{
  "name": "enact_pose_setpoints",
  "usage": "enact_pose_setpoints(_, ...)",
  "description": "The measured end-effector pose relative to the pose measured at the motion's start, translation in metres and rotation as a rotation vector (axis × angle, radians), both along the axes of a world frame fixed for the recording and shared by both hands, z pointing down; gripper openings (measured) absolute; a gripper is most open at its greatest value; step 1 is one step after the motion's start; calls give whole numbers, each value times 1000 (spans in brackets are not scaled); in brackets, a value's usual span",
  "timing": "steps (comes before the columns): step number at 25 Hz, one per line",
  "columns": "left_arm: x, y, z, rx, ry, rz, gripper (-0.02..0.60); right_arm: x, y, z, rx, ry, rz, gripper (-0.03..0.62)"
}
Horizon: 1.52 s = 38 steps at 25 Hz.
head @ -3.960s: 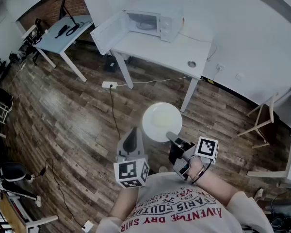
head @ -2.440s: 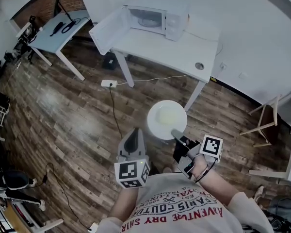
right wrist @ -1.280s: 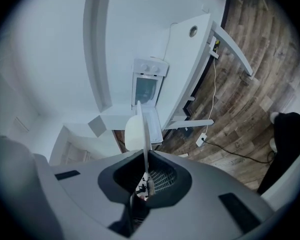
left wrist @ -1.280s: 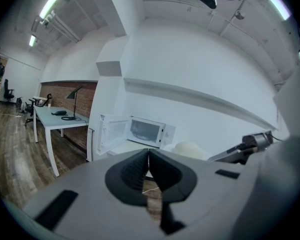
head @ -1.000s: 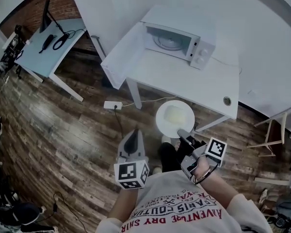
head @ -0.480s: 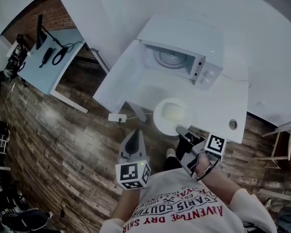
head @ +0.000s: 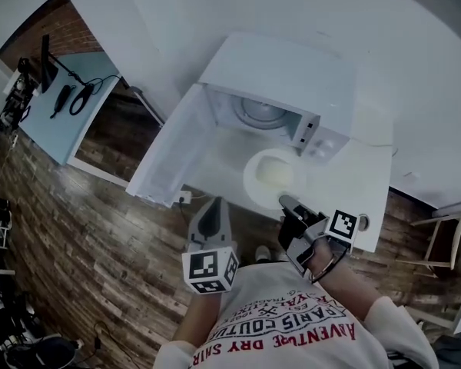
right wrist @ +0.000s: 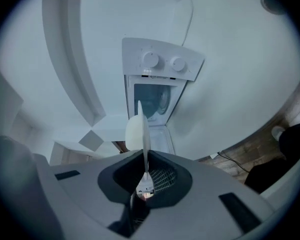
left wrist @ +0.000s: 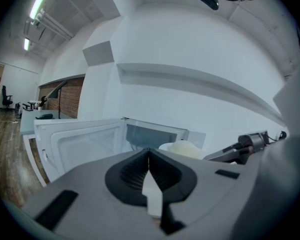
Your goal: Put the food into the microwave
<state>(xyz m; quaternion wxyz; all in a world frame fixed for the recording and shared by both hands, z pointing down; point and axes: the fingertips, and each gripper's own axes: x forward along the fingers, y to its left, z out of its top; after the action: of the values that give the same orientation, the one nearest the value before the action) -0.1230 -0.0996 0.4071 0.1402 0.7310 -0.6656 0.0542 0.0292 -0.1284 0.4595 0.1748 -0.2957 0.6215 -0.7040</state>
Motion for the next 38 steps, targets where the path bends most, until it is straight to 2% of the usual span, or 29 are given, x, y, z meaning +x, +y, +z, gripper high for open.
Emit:
enact_pose_setpoints(7, 13, -45, 7, -17, 4, 80, 6, 3, -26, 6, -7, 1, 37, 22)
enact_pose_setpoints(13, 24, -103, 10, -18, 2, 217, 6, -4, -57, 10, -12, 7, 98, 21)
enact_pose_setpoints(22, 8, -179, 13, -44, -18, 365, 6, -27, -95, 20, -66, 3, 223, 21)
enact_pose_setpoints(27, 7, -197, 27, -80, -21, 406, 6, -30, -119, 35, -70, 13, 274, 21)
enact_pose_setpoints(31, 3, -209, 35, -102, -11, 430, 6, -35, -136, 46, -75, -66, 338, 23)
enact_pose_setpoints(38, 1, -223, 59, -147, 11, 462, 6, -51, -170, 61, -43, -67, 357, 22)
